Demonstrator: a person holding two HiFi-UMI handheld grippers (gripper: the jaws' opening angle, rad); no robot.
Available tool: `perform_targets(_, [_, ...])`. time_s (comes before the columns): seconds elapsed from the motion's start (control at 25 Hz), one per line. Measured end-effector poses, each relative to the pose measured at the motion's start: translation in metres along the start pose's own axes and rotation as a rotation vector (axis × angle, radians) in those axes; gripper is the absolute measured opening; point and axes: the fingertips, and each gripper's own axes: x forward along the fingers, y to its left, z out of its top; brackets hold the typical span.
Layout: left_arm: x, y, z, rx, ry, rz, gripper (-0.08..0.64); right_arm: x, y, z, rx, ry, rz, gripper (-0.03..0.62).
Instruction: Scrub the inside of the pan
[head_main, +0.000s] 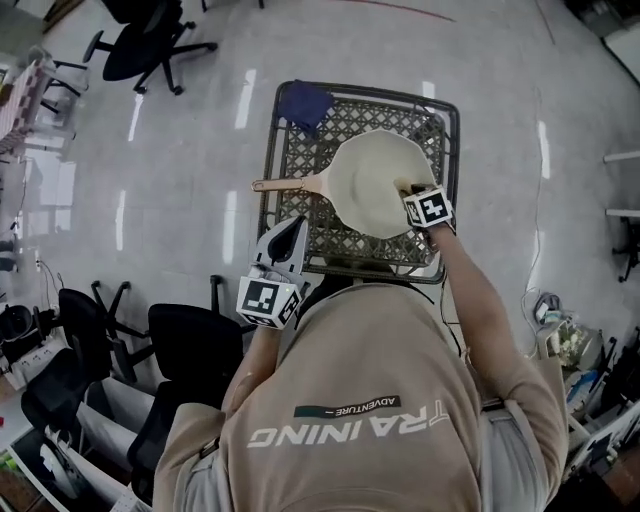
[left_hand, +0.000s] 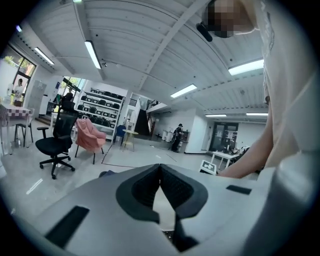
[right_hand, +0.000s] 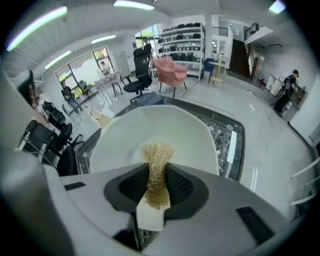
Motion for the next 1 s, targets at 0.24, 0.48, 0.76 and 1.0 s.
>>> perform_targets(0.24, [0.033, -0.027, 0.019, 0.06, -0.019, -0.18, 0.018, -0.096, 0.022, 0.007, -0.038, -0.28, 0.041, 0.104])
perform_targets(0.48, [0.073, -0.052, 0.016, 0.068, -0.016, -0.277, 0.018, -0.138, 0.02, -0.041, -0.031, -0.293, -0.031, 0.104])
perform_targets(0.76, [0.069, -0.08, 0.001, 0.062, 0.01, -0.251, 0.018, -0.113, -0.003, -0.132, 0.157, -0.178, -0.001, 0.106])
perform_targets(1.0, [0.045, -0.076, -0.005, 0.057, 0.044, -0.086, 0.018, -0.068, -0.016, -0.16, 0.119, -0.075, 0.036, 0.106])
